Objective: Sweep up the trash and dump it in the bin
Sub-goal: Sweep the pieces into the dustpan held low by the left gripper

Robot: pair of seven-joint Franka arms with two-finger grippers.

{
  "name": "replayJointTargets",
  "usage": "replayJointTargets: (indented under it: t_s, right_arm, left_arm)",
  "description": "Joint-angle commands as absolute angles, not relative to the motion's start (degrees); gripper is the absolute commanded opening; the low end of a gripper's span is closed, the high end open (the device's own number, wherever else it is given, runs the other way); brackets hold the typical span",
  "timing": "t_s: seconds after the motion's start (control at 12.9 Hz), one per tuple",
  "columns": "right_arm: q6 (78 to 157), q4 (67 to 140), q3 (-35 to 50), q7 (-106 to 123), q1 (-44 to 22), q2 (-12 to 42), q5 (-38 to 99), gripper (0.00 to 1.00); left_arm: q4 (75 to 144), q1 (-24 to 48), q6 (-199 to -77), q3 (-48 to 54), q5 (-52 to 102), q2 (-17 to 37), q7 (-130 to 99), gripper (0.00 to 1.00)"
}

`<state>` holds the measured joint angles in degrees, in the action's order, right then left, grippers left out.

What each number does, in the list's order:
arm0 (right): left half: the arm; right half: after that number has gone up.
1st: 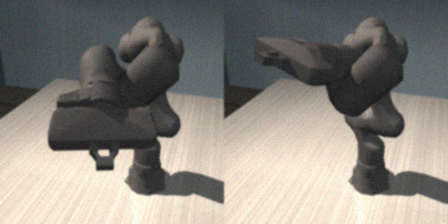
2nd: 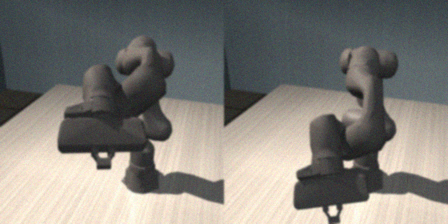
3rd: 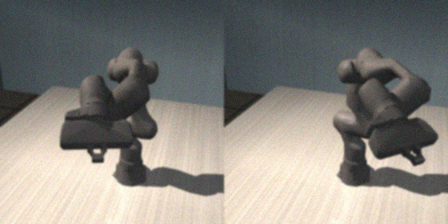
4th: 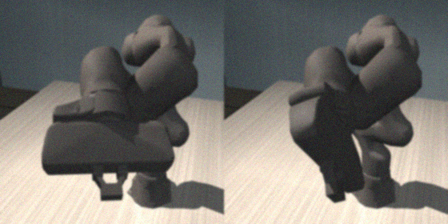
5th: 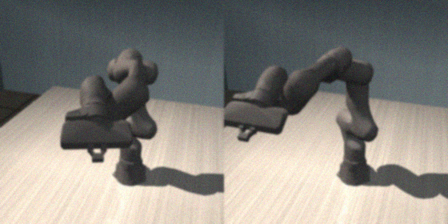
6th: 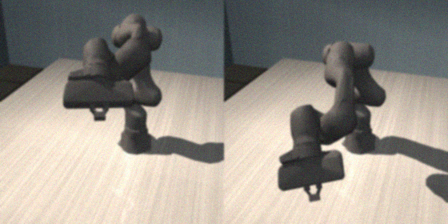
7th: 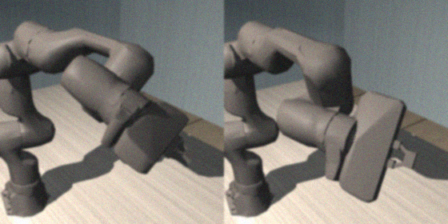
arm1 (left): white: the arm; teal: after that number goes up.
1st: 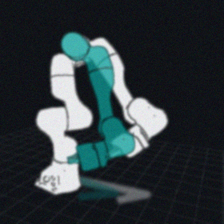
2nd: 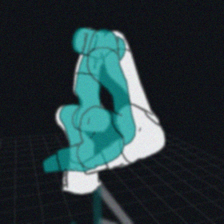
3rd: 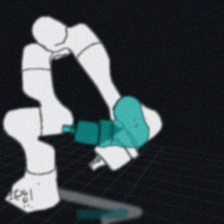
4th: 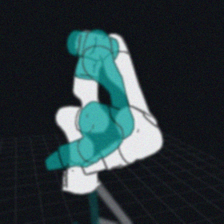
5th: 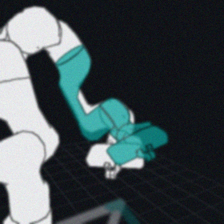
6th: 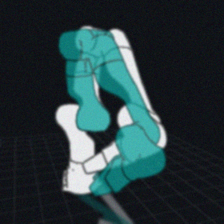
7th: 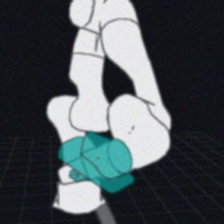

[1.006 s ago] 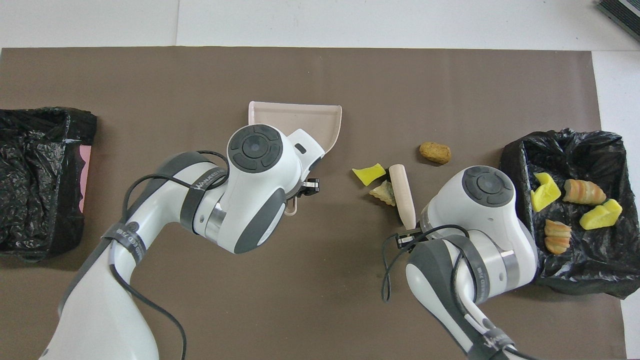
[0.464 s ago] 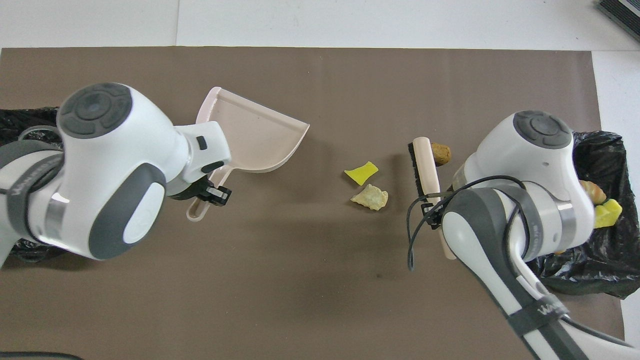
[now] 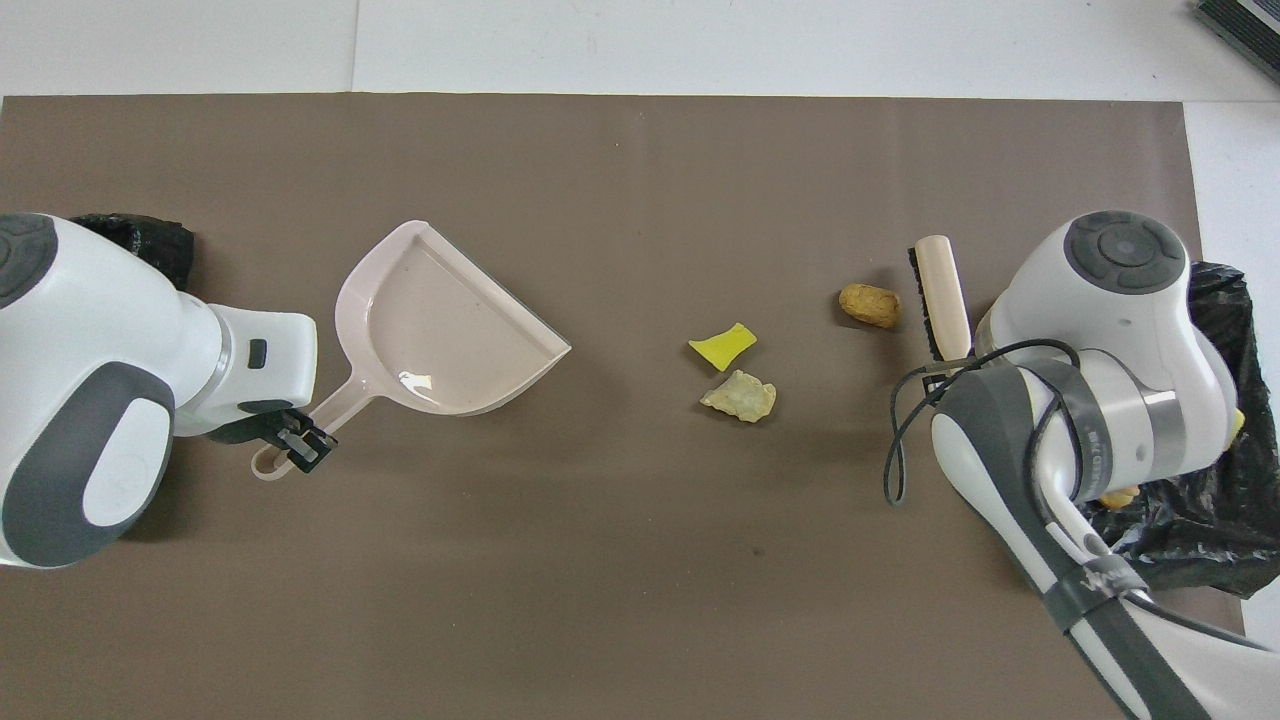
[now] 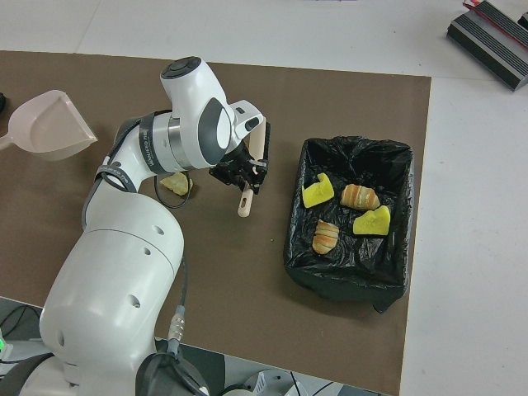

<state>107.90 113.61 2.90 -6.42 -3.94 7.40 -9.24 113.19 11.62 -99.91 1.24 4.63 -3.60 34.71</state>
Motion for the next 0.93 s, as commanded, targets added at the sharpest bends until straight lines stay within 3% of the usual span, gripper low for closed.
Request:
replayJointTargets:
  t_s: [0.0, 0.23, 0.46, 0.85]
  right_arm:
    - [112.1, 116.0, 3.6, -5.0, -3.7, 8.3, -10.5, 0.0]
    - [113.3, 117.3, 4.0, -5.0, -4.4, 9.7, -9.6, 0.0]
    - [112.1, 118.5, 4.1, -5.0, -9.9, 8.6, -5.7, 0.0]
    - [113.2, 120.8, 4.1, -10.9, -16.1, 9.0, -1.8, 0.0]
  left_arm:
    - [118.5, 8.4, -105.4, 1.8, 4.4, -6.8, 48.7, 0.0]
    - [121.3, 9.0, -107.6, 2.0, -2.1, -8.6, 54.7, 0.0]
    - [124.4, 14.2, -111.7, 2.1, -2.1, -9.3, 53.3, 0.0]
    - [128.1, 24.2, -119.9, 2.2, -2.1, -4.5, 34.0, 0.0]
